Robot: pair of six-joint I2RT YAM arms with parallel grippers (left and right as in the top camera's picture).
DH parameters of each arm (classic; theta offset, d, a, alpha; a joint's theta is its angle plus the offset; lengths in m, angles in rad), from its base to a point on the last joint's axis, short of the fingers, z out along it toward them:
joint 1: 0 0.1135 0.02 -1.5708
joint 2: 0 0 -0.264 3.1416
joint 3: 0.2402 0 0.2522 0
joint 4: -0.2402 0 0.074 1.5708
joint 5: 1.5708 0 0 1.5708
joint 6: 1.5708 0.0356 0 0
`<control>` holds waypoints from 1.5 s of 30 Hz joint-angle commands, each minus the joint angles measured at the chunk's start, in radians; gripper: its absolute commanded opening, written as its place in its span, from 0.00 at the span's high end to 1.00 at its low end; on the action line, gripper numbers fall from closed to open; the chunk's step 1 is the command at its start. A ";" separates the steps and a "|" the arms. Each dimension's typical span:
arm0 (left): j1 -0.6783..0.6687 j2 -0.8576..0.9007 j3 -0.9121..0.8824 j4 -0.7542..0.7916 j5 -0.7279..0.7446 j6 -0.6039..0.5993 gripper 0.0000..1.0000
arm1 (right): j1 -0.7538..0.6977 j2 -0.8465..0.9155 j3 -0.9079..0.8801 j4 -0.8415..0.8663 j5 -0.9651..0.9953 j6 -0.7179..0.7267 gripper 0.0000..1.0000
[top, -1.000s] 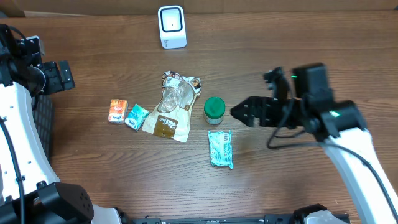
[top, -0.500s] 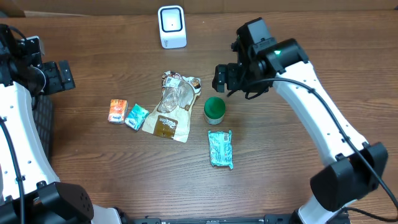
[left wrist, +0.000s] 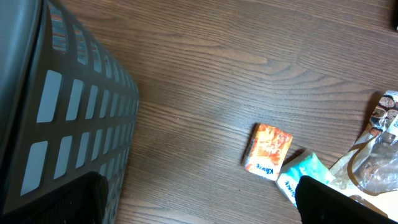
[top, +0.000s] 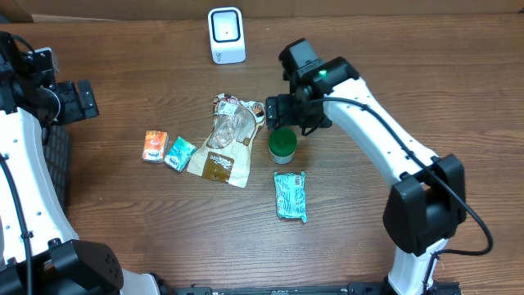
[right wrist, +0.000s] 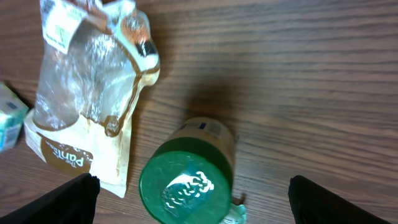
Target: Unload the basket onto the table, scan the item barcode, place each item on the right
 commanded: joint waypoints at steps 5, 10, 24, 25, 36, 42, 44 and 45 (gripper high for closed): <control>0.005 0.005 -0.006 0.003 -0.004 0.012 0.00 | 0.051 0.064 0.024 -0.006 0.032 0.007 0.05; 0.005 0.005 -0.006 0.003 -0.004 0.012 0.00 | 0.054 0.069 0.024 -0.059 0.031 0.007 0.14; 0.005 0.005 -0.006 0.003 -0.004 0.012 0.00 | 0.096 0.080 -0.031 -0.024 0.043 0.132 0.15; 0.005 0.005 -0.006 0.003 -0.004 0.012 0.00 | 0.096 0.080 -0.031 -0.022 0.043 0.140 0.17; 0.005 0.005 -0.006 0.003 -0.004 0.012 0.00 | 0.096 0.085 -0.032 -0.013 0.154 0.016 0.49; 0.005 0.005 -0.006 0.003 -0.004 0.012 0.00 | 0.096 0.085 -0.032 -0.011 0.154 -0.220 0.49; 0.005 0.005 -0.006 0.003 -0.004 0.012 0.01 | 0.096 0.085 -0.032 -0.009 0.154 -0.418 0.49; 0.005 0.005 -0.006 0.003 -0.004 0.012 0.00 | 0.096 0.085 -0.032 -0.009 0.154 -0.524 0.49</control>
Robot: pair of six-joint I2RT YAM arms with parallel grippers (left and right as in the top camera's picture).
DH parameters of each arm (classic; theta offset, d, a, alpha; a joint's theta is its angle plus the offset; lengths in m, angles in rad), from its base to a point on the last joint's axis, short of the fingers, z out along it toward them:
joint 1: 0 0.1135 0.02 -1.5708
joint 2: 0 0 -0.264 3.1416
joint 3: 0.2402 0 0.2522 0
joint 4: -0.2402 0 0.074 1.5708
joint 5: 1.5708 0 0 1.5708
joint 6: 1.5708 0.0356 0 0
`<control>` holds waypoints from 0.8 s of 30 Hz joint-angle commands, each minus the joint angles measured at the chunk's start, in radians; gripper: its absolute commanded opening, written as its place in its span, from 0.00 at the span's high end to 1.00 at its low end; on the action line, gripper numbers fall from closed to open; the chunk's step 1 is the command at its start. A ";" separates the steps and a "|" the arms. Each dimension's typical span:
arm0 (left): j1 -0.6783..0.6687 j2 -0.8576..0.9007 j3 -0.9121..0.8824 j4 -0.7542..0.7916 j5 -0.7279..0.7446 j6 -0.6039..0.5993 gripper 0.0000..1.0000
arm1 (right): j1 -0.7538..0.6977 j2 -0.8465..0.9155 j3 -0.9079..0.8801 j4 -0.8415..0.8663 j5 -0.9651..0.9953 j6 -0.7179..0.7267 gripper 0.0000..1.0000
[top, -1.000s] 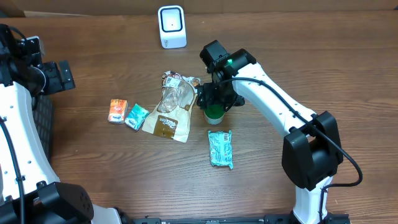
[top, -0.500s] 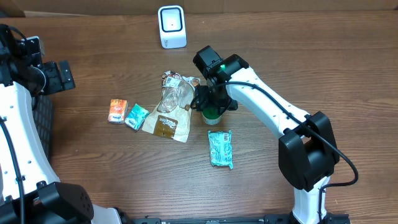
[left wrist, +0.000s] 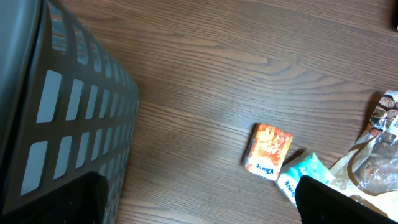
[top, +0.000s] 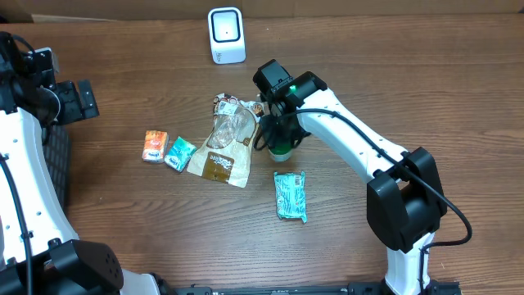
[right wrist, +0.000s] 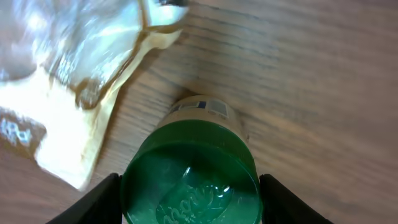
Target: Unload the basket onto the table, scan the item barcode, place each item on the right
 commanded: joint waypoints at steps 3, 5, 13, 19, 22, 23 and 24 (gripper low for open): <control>0.005 0.005 -0.006 0.003 -0.004 0.013 0.00 | 0.000 0.016 -0.008 -0.012 0.044 -0.699 0.47; 0.005 0.005 -0.006 0.003 -0.004 0.013 0.01 | -0.002 0.016 -0.008 -0.011 0.044 -0.867 0.43; 0.005 0.005 -0.006 0.003 -0.004 0.013 0.00 | -0.009 0.013 0.027 -0.008 0.070 -1.067 0.24; 0.005 0.005 -0.006 0.003 -0.004 0.013 0.00 | -0.010 0.002 0.183 -0.053 0.062 -0.357 0.00; 0.005 0.005 -0.006 0.003 -0.004 0.013 0.00 | -0.016 0.002 0.200 -0.106 -0.005 -0.169 0.00; 0.005 0.005 -0.006 0.003 -0.004 0.013 0.00 | -0.022 0.003 0.198 -0.113 -0.033 -0.094 0.00; 0.005 0.005 -0.006 0.003 -0.004 0.012 0.00 | -0.030 0.005 0.191 -0.112 -0.056 0.045 0.00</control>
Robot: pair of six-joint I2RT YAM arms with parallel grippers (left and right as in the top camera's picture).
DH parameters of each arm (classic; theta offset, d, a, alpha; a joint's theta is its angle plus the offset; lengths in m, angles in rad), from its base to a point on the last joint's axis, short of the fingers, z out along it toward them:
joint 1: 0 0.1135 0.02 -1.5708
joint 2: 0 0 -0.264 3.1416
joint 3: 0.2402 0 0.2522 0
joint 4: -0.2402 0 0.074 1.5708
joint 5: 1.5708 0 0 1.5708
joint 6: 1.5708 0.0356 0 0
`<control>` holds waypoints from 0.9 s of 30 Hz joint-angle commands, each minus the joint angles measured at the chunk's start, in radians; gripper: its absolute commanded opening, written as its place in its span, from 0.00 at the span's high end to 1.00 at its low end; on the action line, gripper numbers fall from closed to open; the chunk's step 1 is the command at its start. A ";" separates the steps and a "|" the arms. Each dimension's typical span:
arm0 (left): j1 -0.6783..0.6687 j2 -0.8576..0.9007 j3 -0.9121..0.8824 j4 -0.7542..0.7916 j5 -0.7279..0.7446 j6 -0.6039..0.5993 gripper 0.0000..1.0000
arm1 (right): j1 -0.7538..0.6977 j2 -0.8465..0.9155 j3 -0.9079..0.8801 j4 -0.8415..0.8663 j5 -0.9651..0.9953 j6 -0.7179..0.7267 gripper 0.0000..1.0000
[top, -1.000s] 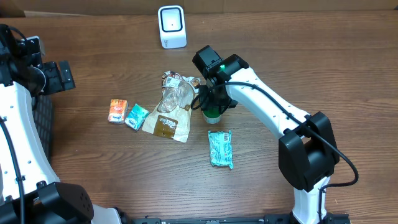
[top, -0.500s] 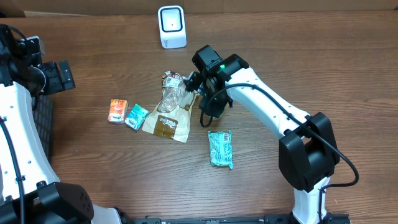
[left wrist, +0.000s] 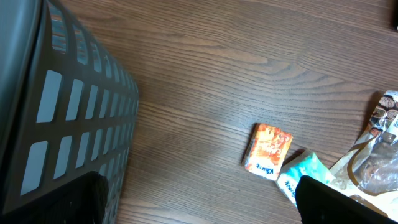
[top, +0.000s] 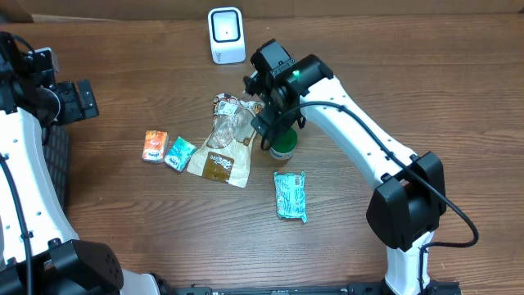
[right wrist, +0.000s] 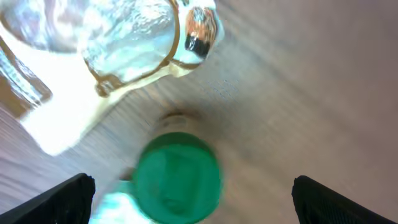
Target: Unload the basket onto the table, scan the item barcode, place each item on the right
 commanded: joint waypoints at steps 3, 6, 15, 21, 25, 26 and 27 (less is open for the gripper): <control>0.005 0.005 -0.006 0.003 -0.004 0.012 0.00 | -0.040 -0.002 -0.042 -0.002 -0.076 0.787 0.02; 0.005 0.005 -0.006 0.003 -0.004 0.012 0.00 | -0.044 0.005 -0.129 0.087 -0.077 0.941 0.05; 0.005 0.005 -0.006 0.003 -0.004 0.012 0.00 | -0.043 0.006 -0.226 0.155 -0.077 0.951 0.30; 0.005 0.005 -0.006 0.003 -0.004 0.012 0.00 | -0.045 0.006 -0.199 0.113 -0.077 0.665 0.34; 0.005 0.005 -0.006 0.003 -0.004 0.012 0.00 | -0.049 0.006 -0.137 0.084 -0.076 0.206 0.40; 0.005 0.005 -0.006 0.003 -0.004 0.012 0.01 | -0.049 0.005 -0.129 0.082 -0.077 0.082 0.41; 0.005 0.005 -0.006 0.003 -0.004 0.012 0.00 | -0.049 0.005 -0.128 0.088 -0.077 -0.064 0.39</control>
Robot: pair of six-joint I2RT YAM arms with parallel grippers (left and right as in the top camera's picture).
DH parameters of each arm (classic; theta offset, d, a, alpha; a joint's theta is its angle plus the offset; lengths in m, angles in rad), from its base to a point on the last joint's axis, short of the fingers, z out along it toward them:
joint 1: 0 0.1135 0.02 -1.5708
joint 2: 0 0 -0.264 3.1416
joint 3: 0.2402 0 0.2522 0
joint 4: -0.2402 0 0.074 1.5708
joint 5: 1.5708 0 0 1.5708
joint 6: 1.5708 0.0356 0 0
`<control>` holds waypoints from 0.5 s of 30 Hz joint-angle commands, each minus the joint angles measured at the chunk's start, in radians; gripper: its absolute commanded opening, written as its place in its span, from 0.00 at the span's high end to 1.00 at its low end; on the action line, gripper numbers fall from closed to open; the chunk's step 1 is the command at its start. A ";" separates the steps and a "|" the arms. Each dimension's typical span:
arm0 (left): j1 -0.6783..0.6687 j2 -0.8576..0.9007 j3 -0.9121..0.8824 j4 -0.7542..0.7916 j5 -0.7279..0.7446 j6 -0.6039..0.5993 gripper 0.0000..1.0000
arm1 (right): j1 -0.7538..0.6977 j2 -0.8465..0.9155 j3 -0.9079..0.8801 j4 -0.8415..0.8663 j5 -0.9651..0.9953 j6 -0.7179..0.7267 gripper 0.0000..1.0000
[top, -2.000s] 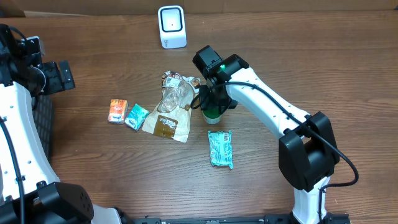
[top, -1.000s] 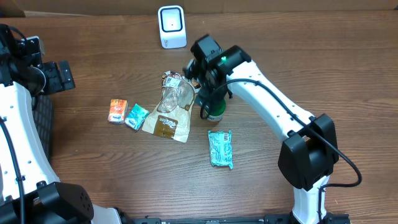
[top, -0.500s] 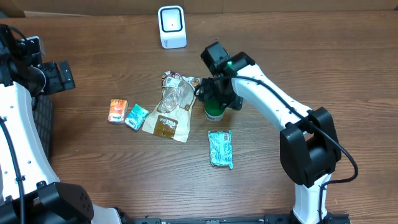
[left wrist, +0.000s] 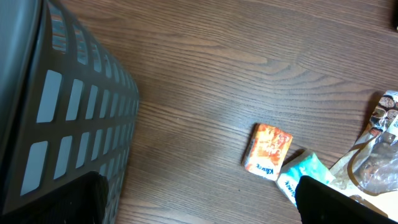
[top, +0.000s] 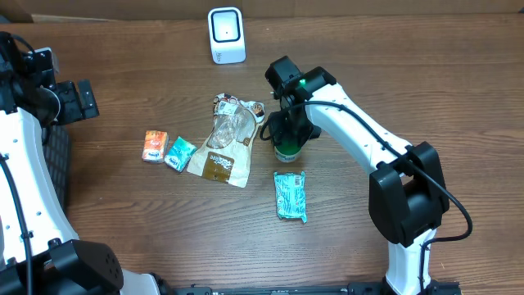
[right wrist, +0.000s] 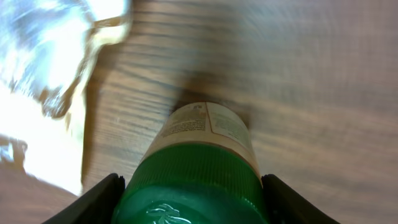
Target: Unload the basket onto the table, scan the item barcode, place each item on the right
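A jar with a green lid (right wrist: 186,193) and a beige label (right wrist: 208,127) stands on the table, right of the bread bag. My right gripper (right wrist: 189,202) is down over the jar (top: 286,152), one finger against each side of the lid, shut on it. The white barcode scanner (top: 227,34) stands at the far edge of the table. Far to the left, my left gripper (left wrist: 199,202) hangs open with nothing in it, next to the dark basket (left wrist: 56,106).
A clear and brown bread bag (top: 223,146) lies left of the jar. An orange packet (top: 154,146) and a teal packet (top: 179,153) lie further left. A teal wrapped pack (top: 290,195) lies in front of the jar.
My right gripper was high above the jar with its fingers wide apart. Now it is low over the jar with the fingers against the lid. The left arm has not moved.
The right gripper first hung open above the jar. Then it was low with its fingers round the lid, then raised and wide open beside the bread bag. Now it is down on the lid again. The jar stands at nearly the same spot.
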 commanded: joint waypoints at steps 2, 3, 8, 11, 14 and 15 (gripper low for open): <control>0.005 0.005 -0.006 0.003 -0.005 0.012 0.00 | 0.000 -0.002 0.048 0.005 0.004 -0.702 0.30; 0.005 0.005 -0.006 0.003 -0.004 0.012 0.00 | 0.000 -0.002 0.048 0.005 0.004 -0.768 0.27; 0.005 0.005 -0.006 0.003 -0.004 0.012 0.00 | -0.006 -0.001 0.047 -0.010 0.002 -1.146 0.21; 0.005 0.005 -0.006 0.003 -0.004 0.012 0.00 | -0.015 -0.001 0.048 0.019 0.002 -1.054 0.21; 0.005 0.005 -0.006 0.003 -0.005 0.012 0.01 | -0.026 -0.001 0.082 0.050 0.002 -0.626 0.03; 0.005 0.005 -0.006 0.003 -0.004 0.012 0.00 | -0.030 -0.001 0.101 0.038 0.001 -0.501 0.00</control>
